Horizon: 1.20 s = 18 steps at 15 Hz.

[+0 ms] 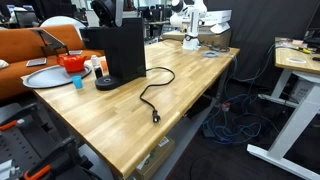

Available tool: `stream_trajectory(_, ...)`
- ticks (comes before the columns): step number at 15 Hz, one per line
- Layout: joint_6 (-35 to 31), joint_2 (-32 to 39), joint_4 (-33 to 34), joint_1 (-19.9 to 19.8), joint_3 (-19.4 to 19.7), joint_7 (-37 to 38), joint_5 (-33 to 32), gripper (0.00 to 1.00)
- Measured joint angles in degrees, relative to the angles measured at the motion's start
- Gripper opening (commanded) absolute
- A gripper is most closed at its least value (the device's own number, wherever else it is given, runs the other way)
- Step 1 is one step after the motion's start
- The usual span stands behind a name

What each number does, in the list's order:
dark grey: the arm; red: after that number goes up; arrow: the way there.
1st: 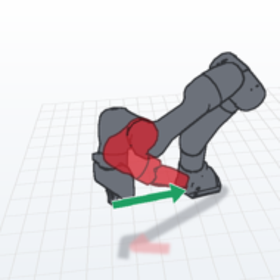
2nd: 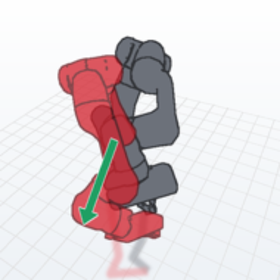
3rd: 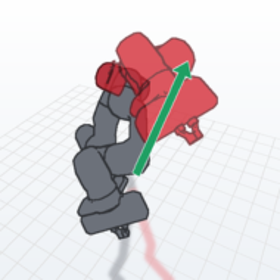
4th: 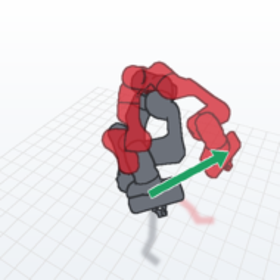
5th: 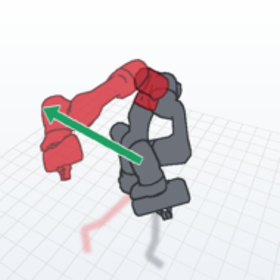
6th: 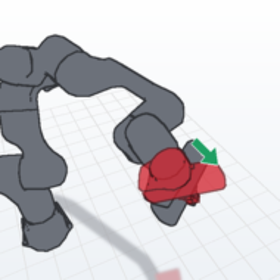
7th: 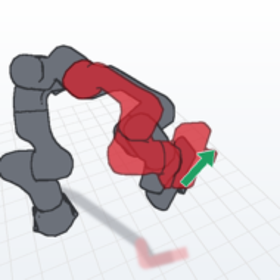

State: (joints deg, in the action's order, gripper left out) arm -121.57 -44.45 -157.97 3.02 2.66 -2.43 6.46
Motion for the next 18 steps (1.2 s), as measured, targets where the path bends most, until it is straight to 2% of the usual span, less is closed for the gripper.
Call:
stream_trajectory(6,0.0,0.03,-0.11,-0.27,-0.58,0.4,-1.25,1.0)
stream_trajectory(10,0.69,0.83,-0.86,-0.12,-4.84,3.19,-4.49,1.0)
stream_trajectory(14,0.89,1.42,-0.89,3.5,-9.3,4.05,-4.43,1.0)
stream_trajectory(16,0.89,1.77,-0.89,6.3,-9.45,3.59,-1.54,1.0)
stream_trajectory(18,0.87,1.86,-0.9,6.96,-9.35,3.85,-1.46,1.0)
